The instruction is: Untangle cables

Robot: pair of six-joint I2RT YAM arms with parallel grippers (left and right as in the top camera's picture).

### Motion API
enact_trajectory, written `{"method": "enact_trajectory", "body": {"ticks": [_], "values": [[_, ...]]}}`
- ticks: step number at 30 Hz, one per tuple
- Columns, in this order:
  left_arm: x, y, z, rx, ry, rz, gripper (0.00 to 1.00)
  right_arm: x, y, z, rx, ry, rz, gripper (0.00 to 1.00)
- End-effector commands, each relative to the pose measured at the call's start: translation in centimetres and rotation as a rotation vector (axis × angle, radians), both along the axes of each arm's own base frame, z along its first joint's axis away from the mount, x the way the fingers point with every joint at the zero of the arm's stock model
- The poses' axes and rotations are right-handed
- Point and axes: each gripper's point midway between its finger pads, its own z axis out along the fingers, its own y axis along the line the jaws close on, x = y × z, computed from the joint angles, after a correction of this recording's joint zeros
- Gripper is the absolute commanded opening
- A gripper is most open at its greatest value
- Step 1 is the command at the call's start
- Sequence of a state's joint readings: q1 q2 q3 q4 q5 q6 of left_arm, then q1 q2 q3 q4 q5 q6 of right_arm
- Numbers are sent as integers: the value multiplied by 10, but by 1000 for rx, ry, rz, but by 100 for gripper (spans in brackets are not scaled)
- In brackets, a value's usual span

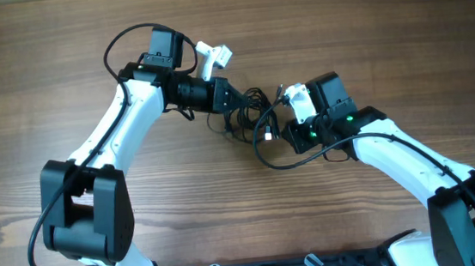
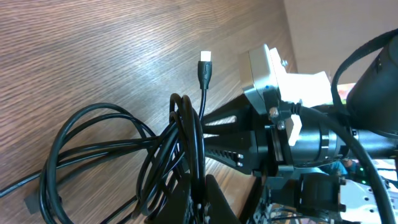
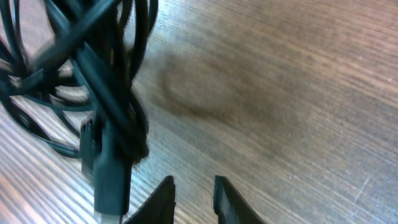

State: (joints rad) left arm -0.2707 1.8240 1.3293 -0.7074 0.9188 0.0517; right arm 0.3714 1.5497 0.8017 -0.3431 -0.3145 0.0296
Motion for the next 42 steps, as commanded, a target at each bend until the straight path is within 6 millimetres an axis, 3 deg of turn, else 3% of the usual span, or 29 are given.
{"method": "enact_trajectory", "body": {"ticks": [1,4,10,11,14,16,18,20,22,26,31,40,41,42], "values": [[3,-2,20,-42,-54,-18,4,5,22,11,133,-6,24,33],[3,5,9,27,-39,6,4,16,25,22,176,-56,20,36],[2,6,8,36,-31,9,4,38,0,31,139,-158,0,37],[1,6,8,35,-30,8,4,34,4,34,176,-149,23,38],[-3,0,17,-28,-17,-16,4,10,35,54,342,-161,254,54],[-6,-5,26,-86,-16,-38,4,4,40,59,389,-151,287,60],[-7,-8,30,-114,-14,-49,4,4,40,59,389,-150,286,60],[-8,-9,32,-126,-11,-54,4,4,40,58,385,-152,284,50],[-8,-9,32,-126,-11,-54,4,10,34,53,341,-159,252,25],[-7,-8,30,-115,-14,-50,4,23,20,43,249,-164,154,27],[-7,-8,30,-115,-14,-50,4,30,22,49,265,-192,139,33],[-7,-8,30,-115,-14,-50,4,33,23,51,284,-186,107,31],[-7,-8,30,-115,-14,-50,4,37,21,51,271,-197,92,23],[-7,-8,30,-114,-14,-49,4,44,13,49,250,-185,8,4]]}}
